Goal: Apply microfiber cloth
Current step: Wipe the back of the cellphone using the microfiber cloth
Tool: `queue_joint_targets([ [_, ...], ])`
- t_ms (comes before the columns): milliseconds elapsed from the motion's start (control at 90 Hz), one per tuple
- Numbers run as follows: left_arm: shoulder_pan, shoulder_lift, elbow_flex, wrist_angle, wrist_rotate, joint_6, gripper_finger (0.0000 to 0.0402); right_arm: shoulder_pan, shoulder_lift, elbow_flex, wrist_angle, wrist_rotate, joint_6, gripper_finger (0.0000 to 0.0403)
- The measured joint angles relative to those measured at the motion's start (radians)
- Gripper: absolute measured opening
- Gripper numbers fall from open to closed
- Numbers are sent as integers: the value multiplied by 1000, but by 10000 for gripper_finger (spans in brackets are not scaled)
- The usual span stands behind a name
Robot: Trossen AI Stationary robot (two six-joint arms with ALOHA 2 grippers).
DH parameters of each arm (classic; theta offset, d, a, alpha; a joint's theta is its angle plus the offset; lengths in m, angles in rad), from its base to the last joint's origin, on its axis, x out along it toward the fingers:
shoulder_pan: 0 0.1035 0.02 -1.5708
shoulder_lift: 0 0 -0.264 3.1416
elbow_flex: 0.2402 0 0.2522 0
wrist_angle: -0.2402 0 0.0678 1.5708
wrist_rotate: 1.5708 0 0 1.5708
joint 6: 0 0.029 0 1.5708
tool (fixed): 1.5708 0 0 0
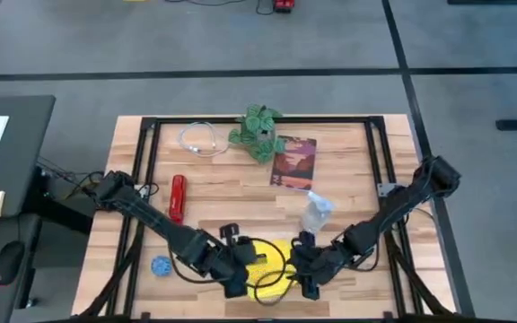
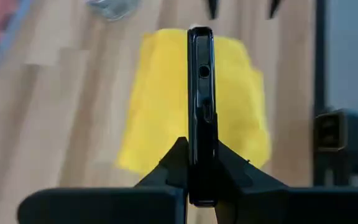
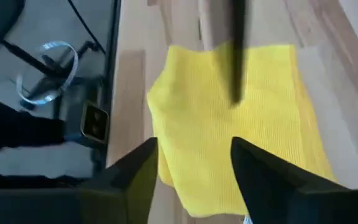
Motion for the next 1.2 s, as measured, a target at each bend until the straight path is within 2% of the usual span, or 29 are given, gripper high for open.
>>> queue_joint_targets([
  [378, -26, 8, 3, -10, -45, 40, 13, -4, 33, -1, 36, 13, -19, 194],
  [456, -15, 8, 3, -8, -18, -35, 13, -13, 33, -1, 29, 15, -61, 194],
  [578, 27, 8, 3, -9, 123, -254, 13, -33, 33, -1, 30, 16, -145, 194],
  [733, 57, 8, 3, -8, 142, -361, 13, -41, 33, 0, -2, 12, -209, 194],
  [844, 77, 8, -7, 4, 191, -376, 13, -25, 43, -4, -61, 11, -101, 193],
  [1056, 88, 8, -89, 101, 228, -422, 13, 62, 86, -66, 28, 20, 41, 181],
  [1200, 76, 15, -136, 173, 227, -462, 13, 89, 138, -66, 16, 28, 333, 170],
])
